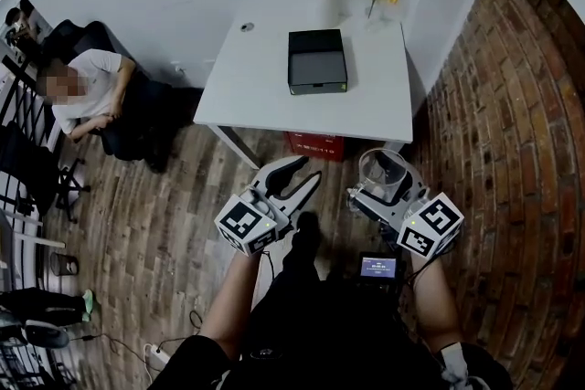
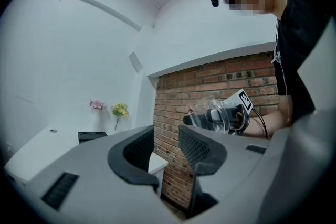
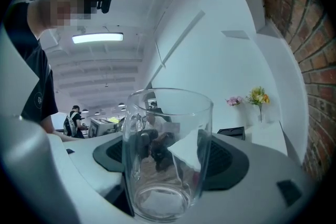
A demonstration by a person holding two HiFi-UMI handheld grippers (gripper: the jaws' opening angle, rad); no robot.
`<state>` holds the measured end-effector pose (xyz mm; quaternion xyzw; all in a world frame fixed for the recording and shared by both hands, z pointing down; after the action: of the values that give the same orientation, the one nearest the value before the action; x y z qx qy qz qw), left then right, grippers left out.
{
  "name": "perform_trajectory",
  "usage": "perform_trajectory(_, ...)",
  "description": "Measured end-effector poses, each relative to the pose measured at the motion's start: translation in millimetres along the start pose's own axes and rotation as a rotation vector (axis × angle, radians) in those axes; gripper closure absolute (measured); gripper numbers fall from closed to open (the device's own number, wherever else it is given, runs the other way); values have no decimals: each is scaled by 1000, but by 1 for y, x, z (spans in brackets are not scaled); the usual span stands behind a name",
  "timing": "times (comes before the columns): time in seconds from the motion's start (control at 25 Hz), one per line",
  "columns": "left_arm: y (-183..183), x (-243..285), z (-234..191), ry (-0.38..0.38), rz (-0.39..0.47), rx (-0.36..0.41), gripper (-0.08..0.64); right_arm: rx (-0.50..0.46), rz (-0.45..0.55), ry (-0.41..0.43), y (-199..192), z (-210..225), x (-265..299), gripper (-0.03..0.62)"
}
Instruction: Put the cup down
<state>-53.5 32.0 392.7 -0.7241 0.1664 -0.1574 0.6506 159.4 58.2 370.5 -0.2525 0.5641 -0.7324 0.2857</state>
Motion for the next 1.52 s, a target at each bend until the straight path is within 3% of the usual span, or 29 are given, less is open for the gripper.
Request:
perform_trajectory(1.0,15,59,-235,-81,-41,-41,403,41,17,-170,41,118,186,192)
perform_trajectory(1.52,7,81,-252,-149,-27,-71,405,43,-5,-214,38,131,201,192)
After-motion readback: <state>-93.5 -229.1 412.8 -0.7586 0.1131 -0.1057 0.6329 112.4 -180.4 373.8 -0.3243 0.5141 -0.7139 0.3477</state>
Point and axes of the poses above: the fingertips, and each gripper's own axes: x forward along the fingers, z to its right, y out of its top, the point moved 8 cm from there along -x, backward along the fingers, and after that the axes turned 4 degrees about -y, right-handed, at the moved point
